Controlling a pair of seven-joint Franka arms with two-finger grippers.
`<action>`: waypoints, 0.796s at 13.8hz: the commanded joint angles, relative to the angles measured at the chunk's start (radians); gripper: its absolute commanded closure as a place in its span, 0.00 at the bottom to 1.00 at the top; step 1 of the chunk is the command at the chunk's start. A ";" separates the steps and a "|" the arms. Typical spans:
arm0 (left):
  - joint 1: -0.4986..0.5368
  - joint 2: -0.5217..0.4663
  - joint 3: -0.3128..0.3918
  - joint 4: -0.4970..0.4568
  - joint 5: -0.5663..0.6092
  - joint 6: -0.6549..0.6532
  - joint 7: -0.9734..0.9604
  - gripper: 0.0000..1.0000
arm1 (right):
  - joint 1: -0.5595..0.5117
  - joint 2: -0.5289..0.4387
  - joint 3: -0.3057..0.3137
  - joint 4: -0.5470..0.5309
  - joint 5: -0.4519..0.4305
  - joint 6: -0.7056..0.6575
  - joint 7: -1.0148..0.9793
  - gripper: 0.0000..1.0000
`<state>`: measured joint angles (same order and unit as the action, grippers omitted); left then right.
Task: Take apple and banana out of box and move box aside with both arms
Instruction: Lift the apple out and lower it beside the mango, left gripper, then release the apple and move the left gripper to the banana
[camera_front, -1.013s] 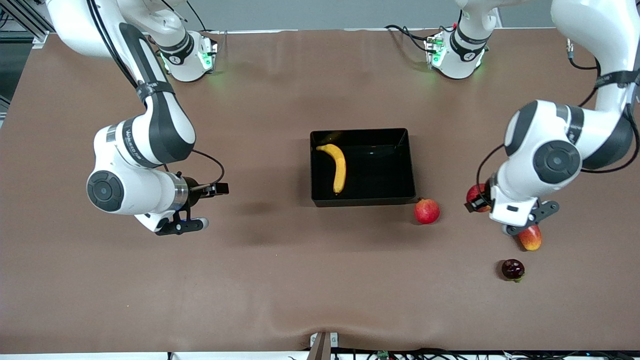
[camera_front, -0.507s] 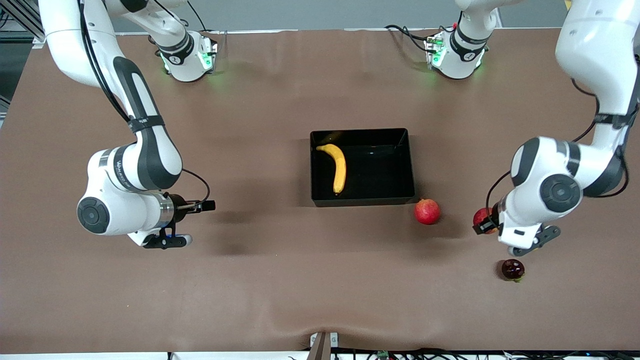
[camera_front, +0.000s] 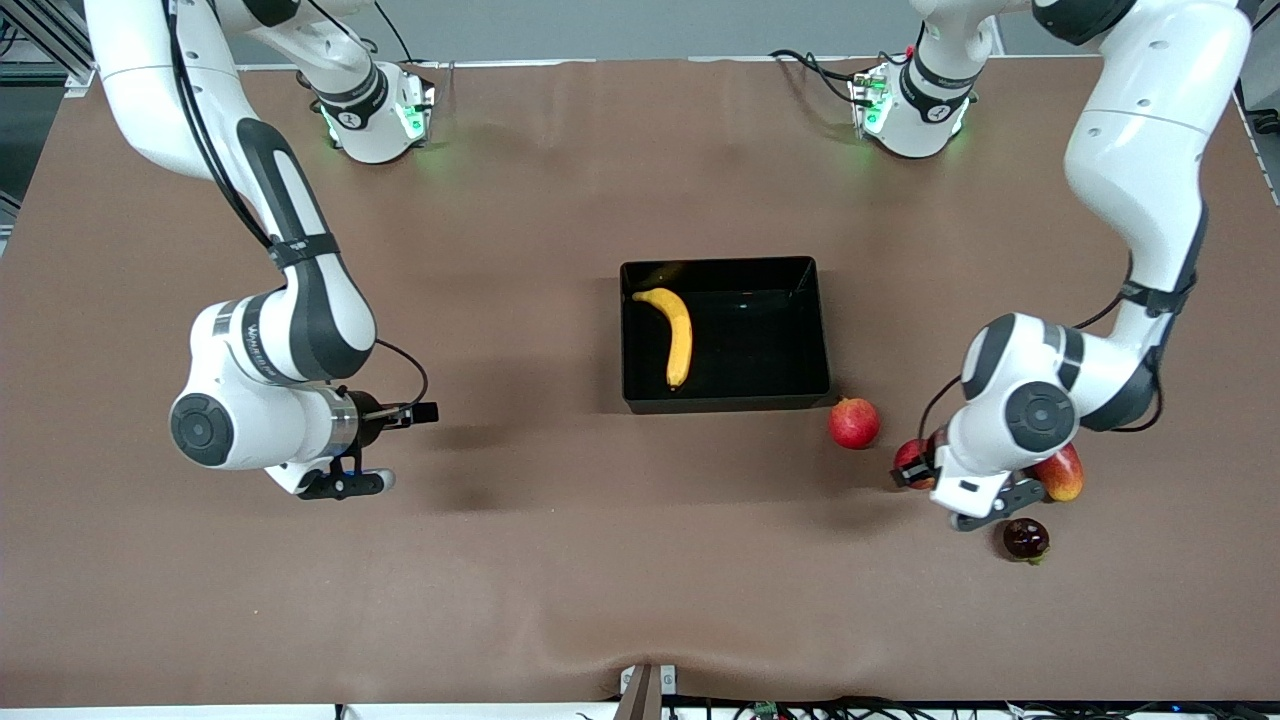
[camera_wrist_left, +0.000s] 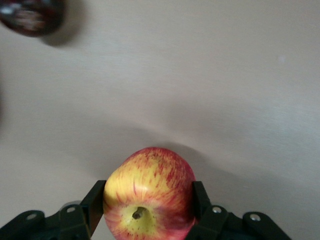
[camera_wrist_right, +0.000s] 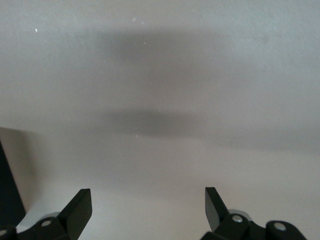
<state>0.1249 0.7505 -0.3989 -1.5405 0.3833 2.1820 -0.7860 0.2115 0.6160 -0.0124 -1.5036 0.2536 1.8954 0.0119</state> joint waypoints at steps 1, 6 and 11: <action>-0.011 0.064 0.000 0.059 0.026 0.018 0.004 0.94 | 0.011 -0.068 0.002 -0.127 0.015 0.118 -0.018 0.00; -0.008 0.072 0.002 0.059 0.031 0.022 0.005 0.08 | 0.014 -0.165 0.037 -0.360 0.016 0.413 -0.018 0.00; -0.007 -0.035 -0.012 0.056 0.025 0.001 -0.013 0.00 | 0.014 -0.211 0.089 -0.593 0.016 0.798 -0.013 0.00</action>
<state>0.1191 0.7887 -0.4000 -1.4729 0.3894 2.2061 -0.7860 0.2280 0.4578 0.0618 -1.9843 0.2536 2.5825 0.0082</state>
